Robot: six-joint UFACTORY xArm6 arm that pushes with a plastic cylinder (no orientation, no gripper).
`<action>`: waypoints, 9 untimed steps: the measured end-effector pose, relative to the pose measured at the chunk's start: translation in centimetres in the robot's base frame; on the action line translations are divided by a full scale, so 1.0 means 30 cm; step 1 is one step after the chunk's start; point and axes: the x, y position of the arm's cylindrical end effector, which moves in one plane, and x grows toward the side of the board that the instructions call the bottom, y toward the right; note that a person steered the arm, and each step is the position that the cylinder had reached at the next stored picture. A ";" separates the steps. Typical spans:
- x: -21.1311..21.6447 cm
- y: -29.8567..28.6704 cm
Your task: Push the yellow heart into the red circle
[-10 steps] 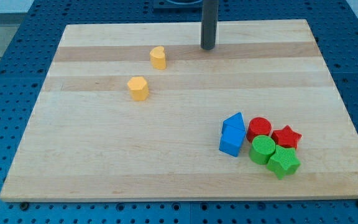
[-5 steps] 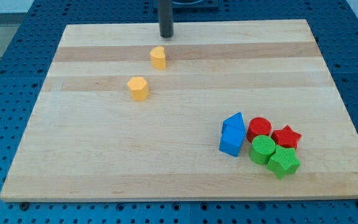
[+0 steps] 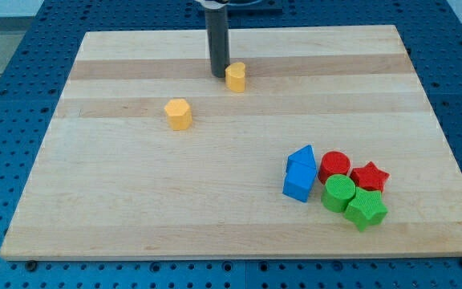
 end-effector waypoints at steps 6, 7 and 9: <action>0.235 0.331; 0.235 0.358; 0.300 0.510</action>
